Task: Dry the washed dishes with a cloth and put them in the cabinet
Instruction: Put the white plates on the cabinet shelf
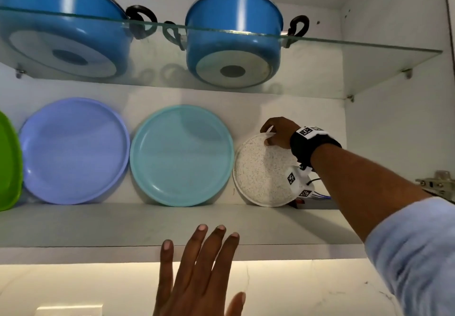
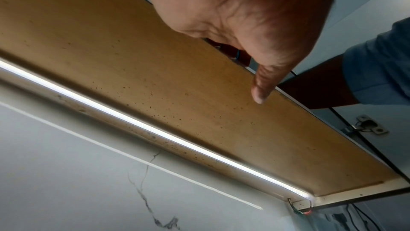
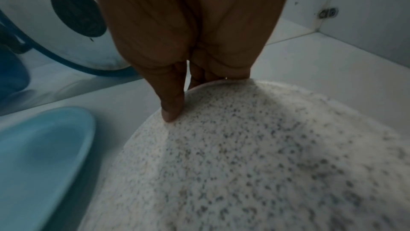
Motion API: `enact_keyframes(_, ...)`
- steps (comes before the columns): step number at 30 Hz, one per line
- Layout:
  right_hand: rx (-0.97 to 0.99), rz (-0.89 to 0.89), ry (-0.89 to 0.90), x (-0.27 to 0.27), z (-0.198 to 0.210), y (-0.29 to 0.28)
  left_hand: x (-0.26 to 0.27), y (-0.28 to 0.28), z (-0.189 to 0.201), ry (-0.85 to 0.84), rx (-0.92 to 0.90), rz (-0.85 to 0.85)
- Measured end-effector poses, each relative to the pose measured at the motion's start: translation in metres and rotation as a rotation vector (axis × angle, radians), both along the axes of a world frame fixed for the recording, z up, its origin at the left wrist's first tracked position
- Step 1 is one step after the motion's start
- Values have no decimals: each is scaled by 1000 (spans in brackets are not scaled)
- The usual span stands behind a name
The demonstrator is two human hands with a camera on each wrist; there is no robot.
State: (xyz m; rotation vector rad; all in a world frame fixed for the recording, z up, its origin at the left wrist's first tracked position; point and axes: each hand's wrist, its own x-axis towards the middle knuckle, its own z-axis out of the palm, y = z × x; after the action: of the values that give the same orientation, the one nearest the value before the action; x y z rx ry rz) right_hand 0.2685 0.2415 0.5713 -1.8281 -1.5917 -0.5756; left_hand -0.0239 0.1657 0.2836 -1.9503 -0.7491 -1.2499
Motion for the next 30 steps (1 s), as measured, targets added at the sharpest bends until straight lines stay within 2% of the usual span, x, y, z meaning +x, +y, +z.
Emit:
enact_keyframes(6, -19, 54, -39, -6, 1, 11, 8, 2, -2, -86, 34, 1)
enact_keyframes(18, -14, -25, -133, -11, -4, 0, 7, 4, -5, -83, 36, -14)
enact_keyframes(24, -15, -118, -167, -6, -9, -2, 7, 3, -4, -77, 16, -36)
enact_keyframes(30, -18, -84, -198, -14, -10, 3, 9, 6, -4, -94, 25, -49)
